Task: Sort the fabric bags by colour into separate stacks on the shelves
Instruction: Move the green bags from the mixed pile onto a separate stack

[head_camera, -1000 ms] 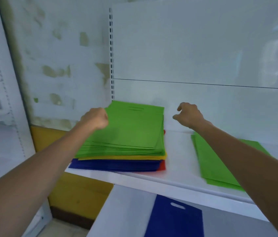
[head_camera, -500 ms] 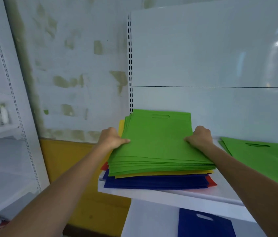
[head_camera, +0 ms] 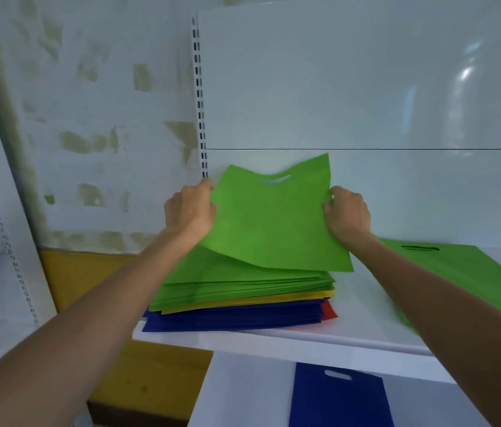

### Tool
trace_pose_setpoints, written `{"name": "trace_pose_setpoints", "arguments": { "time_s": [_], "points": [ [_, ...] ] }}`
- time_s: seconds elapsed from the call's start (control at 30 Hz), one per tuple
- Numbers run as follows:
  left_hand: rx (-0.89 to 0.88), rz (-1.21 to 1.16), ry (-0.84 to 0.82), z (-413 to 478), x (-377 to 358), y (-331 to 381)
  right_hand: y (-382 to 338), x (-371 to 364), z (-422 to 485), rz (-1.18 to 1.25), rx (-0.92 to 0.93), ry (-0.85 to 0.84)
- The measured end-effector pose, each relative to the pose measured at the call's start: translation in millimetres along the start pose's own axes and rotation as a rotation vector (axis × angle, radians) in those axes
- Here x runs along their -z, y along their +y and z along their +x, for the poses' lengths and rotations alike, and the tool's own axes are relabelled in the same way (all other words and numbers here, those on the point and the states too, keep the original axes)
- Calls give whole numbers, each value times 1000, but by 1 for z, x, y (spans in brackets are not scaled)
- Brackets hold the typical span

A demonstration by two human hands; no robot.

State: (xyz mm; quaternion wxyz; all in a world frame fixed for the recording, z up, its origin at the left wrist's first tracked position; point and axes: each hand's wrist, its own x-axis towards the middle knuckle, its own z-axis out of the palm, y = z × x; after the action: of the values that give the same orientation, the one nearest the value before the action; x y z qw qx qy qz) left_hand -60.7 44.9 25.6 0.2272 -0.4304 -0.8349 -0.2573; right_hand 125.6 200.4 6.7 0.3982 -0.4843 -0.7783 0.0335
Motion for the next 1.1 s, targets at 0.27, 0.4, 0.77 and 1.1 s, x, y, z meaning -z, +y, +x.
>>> {"name": "trace_pose_setpoints", "arguments": {
  "time_s": [0.27, 0.4, 0.77, 1.1],
  "points": [
    [-115, -275, -100, -1, -11, 147, 129, 116, 35, -18, -13, 97],
    [-142, -347, -263, -17, -34, 220, 190, 158, 37, -184, -7, 33],
    [-74, -128, -537, -93, -98, 279, 301, 136, 9, -302, -125, -329],
    [-112, -10, -541, -99, -96, 271, 307, 110, -2, -423, -190, -444]
  ]
}}
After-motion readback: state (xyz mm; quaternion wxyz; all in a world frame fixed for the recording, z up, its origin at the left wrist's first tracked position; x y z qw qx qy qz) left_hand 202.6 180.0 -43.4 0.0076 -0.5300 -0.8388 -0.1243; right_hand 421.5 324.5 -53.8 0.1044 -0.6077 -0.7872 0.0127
